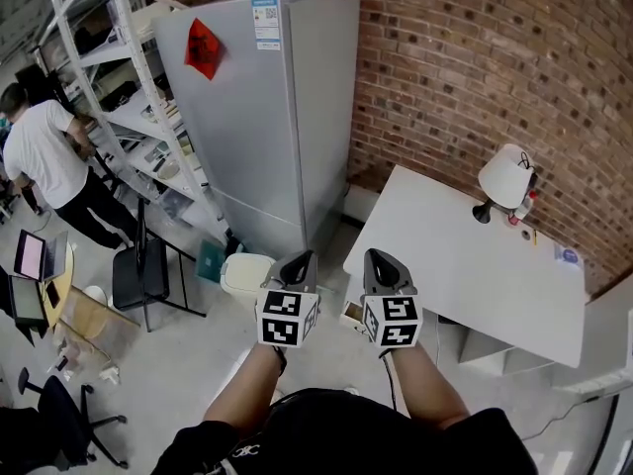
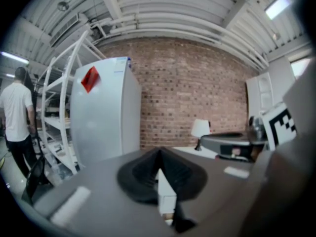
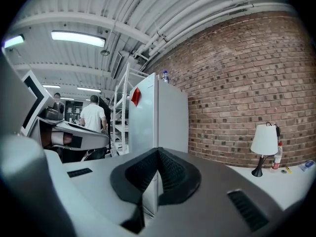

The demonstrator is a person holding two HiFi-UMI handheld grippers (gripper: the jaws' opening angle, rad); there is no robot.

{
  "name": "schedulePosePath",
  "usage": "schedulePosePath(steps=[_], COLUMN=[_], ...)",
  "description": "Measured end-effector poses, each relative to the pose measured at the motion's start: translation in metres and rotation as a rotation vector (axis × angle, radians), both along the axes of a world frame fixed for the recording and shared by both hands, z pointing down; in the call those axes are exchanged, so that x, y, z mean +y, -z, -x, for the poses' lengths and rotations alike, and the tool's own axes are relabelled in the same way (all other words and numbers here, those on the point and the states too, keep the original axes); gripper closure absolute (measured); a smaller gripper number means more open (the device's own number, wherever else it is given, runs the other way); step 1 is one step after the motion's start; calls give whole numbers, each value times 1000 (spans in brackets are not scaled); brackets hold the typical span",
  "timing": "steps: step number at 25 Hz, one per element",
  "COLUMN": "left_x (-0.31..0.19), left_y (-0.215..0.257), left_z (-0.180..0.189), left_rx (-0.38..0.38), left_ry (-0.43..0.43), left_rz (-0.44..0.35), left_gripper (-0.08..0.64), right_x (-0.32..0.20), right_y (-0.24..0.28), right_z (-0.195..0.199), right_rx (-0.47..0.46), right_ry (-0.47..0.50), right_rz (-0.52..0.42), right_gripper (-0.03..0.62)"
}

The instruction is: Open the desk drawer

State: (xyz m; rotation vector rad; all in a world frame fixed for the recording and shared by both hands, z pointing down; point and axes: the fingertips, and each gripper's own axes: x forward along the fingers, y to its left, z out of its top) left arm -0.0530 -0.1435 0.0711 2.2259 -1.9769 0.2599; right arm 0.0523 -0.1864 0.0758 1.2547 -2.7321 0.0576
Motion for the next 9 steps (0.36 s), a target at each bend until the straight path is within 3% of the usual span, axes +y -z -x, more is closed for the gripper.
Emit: schedulePosePath(steps=[9], left_x=[22], left_y=[-5], left_z=[14], left_rx=[0], left_ry=[28], left_rz=[14], left_gripper=[563], right_x=[20], right_y=[-1], right_z=[17], right_rx=[-3], right_ry=[30], right_rz=[8], right_gripper=[594])
